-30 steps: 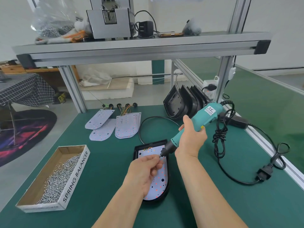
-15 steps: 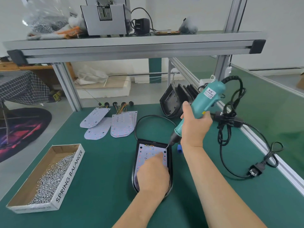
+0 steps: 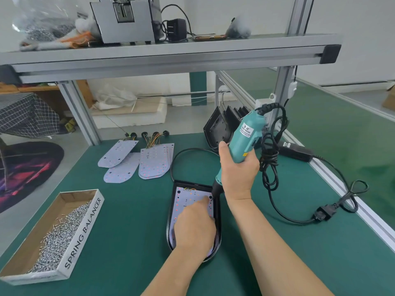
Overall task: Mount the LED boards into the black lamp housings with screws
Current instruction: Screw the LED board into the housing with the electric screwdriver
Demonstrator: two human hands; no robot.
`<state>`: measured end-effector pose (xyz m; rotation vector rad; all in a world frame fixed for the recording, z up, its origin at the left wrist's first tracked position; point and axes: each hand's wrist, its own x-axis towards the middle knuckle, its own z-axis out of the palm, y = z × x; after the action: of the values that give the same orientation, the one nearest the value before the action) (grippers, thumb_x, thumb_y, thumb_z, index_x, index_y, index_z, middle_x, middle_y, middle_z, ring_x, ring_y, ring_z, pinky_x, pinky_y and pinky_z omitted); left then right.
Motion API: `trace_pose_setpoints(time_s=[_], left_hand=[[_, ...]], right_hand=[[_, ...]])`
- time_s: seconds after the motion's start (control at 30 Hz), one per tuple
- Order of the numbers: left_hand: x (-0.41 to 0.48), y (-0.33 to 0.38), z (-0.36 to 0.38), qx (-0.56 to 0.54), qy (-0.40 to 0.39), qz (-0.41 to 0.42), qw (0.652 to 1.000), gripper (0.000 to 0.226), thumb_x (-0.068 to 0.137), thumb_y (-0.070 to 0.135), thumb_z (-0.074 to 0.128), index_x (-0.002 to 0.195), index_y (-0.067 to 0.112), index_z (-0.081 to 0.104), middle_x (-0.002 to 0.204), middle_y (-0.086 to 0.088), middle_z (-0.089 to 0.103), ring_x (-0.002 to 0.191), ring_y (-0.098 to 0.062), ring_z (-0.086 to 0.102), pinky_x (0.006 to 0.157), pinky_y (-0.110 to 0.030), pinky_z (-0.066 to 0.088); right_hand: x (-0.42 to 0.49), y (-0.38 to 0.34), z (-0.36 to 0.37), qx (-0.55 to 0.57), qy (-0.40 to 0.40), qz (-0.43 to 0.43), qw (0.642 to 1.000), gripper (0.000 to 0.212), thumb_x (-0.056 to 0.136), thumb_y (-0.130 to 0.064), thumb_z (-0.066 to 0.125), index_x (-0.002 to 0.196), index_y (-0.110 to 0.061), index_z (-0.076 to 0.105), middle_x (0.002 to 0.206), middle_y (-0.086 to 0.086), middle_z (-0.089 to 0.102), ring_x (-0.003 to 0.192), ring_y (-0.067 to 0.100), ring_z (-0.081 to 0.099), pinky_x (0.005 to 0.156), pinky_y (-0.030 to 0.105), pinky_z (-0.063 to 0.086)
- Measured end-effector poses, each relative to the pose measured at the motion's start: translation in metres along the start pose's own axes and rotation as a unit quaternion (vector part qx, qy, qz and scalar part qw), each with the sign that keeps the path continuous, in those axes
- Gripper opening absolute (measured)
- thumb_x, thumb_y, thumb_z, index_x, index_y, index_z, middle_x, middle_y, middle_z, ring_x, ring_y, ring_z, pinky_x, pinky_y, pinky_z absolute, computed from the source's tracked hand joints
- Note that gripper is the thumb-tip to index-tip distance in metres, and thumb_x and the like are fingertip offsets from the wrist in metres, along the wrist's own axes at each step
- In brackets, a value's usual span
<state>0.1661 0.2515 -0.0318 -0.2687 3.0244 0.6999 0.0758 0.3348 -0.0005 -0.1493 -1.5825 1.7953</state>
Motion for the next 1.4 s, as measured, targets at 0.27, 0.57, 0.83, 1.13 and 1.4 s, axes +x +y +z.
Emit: trace_pose_setpoints(time_s=[0.27, 0.57, 0.83, 1.13, 1.4], left_hand=[[0.001, 0.000, 0.001, -0.004, 0.003, 0.004, 1.000, 0.048, 0.093, 0.015, 0.049, 0.139, 0.028, 0.052, 0.124, 0.001, 0.068, 0.108, -0.024, 0.065, 0.077, -0.029, 0.050], [0.002, -0.001, 0.000, -0.021, -0.010, 0.010, 1.000, 0.049, 0.090, 0.012, 0.048, 0.136, 0.028, 0.055, 0.116, -0.001, 0.071, 0.099, -0.025, 0.066, 0.074, -0.028, 0.051], [0.000, -0.001, -0.002, -0.038, -0.024, 0.012, 0.999, 0.053, 0.092, 0.011, 0.044, 0.141, 0.030, 0.051, 0.108, -0.002, 0.073, 0.095, -0.025, 0.067, 0.074, -0.030, 0.053], [0.005, -0.010, -0.012, -0.223, -0.086, -0.037, 0.970, 0.047, 0.099, 0.022, 0.054, 0.146, 0.021, 0.049, 0.135, 0.003, 0.060, 0.100, -0.013, 0.058, 0.080, -0.020, 0.040], [-0.008, -0.023, -0.045, -0.631, -0.137, -0.180, 0.742, 0.017, 0.094, -0.016, 0.044, 0.097, -0.010, 0.059, 0.087, -0.027, 0.064, 0.069, -0.027, 0.059, 0.062, -0.029, 0.053]], right_hand=[[-0.002, 0.002, 0.001, -0.004, -0.014, -0.029, 0.999, 0.032, 0.078, -0.035, 0.075, 0.071, -0.011, 0.054, 0.056, -0.012, 0.055, 0.050, 0.006, 0.048, 0.052, 0.023, 0.046], [-0.005, 0.002, 0.002, 0.017, -0.039, 0.008, 0.999, 0.033, 0.076, -0.032, 0.075, 0.065, -0.019, 0.046, 0.050, -0.015, 0.047, 0.046, 0.007, 0.041, 0.046, 0.021, 0.040], [-0.008, -0.005, -0.006, 0.042, -0.041, 0.032, 0.998, 0.037, 0.078, -0.030, 0.076, 0.074, -0.002, 0.052, 0.058, -0.003, 0.051, 0.054, 0.014, 0.048, 0.053, 0.031, 0.046], [-0.004, -0.031, -0.027, 0.082, 0.063, 0.093, 0.990, 0.026, 0.074, -0.042, 0.077, 0.075, -0.023, 0.060, 0.060, -0.004, 0.061, 0.055, 0.011, 0.057, 0.054, 0.018, 0.046], [-0.017, -0.036, -0.045, 0.137, 0.116, 0.187, 0.966, 0.029, 0.080, -0.044, 0.070, 0.079, -0.021, 0.052, 0.057, -0.009, 0.059, 0.054, 0.011, 0.053, 0.060, 0.030, 0.044]])
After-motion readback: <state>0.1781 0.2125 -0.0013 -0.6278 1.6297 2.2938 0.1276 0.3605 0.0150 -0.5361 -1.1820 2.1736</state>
